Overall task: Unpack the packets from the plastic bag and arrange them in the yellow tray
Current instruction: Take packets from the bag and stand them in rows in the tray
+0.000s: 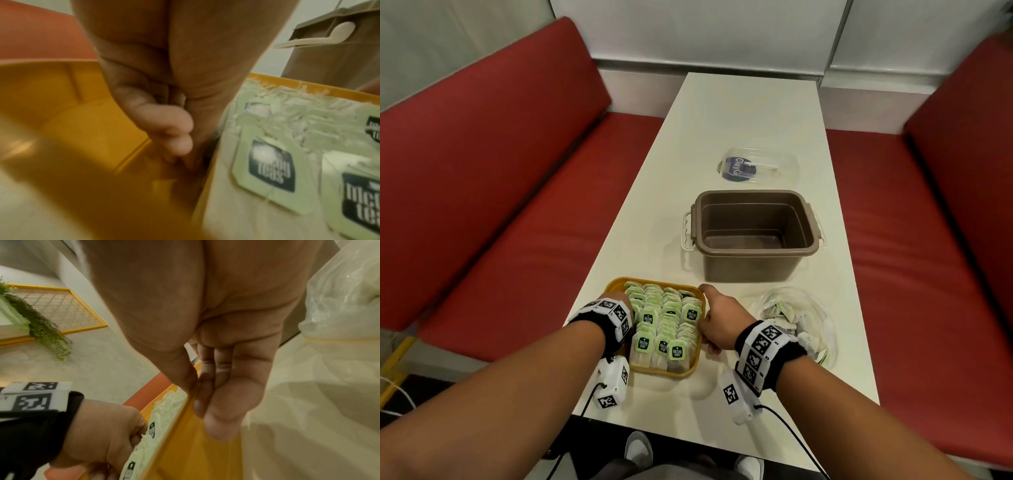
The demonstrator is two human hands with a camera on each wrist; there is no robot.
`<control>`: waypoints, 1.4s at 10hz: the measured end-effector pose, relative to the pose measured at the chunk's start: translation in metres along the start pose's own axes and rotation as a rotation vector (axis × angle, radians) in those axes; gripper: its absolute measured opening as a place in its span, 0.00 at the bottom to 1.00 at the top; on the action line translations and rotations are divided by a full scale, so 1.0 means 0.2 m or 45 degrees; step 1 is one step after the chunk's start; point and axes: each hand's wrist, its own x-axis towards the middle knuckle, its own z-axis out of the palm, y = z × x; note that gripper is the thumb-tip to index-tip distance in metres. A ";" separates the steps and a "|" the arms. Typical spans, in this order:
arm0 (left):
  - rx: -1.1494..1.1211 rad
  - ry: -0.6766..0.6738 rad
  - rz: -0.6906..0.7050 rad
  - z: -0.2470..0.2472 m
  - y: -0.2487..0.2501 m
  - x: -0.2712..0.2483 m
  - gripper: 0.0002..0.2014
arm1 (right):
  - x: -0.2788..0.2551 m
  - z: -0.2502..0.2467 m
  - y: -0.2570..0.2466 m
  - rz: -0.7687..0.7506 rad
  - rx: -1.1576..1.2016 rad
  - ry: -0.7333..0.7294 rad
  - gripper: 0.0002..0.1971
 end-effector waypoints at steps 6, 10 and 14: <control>-0.354 0.233 0.860 -0.21 0.78 -0.38 0.11 | -0.27 -0.50 0.58 0.128 -0.399 0.333 0.19; -0.348 0.036 0.987 0.07 1.28 -0.31 0.13 | -0.34 -0.49 0.95 0.167 -0.266 0.313 0.23; -0.887 0.391 1.218 -0.06 1.24 -0.36 0.02 | -0.36 -0.55 0.96 -0.310 0.039 0.623 0.07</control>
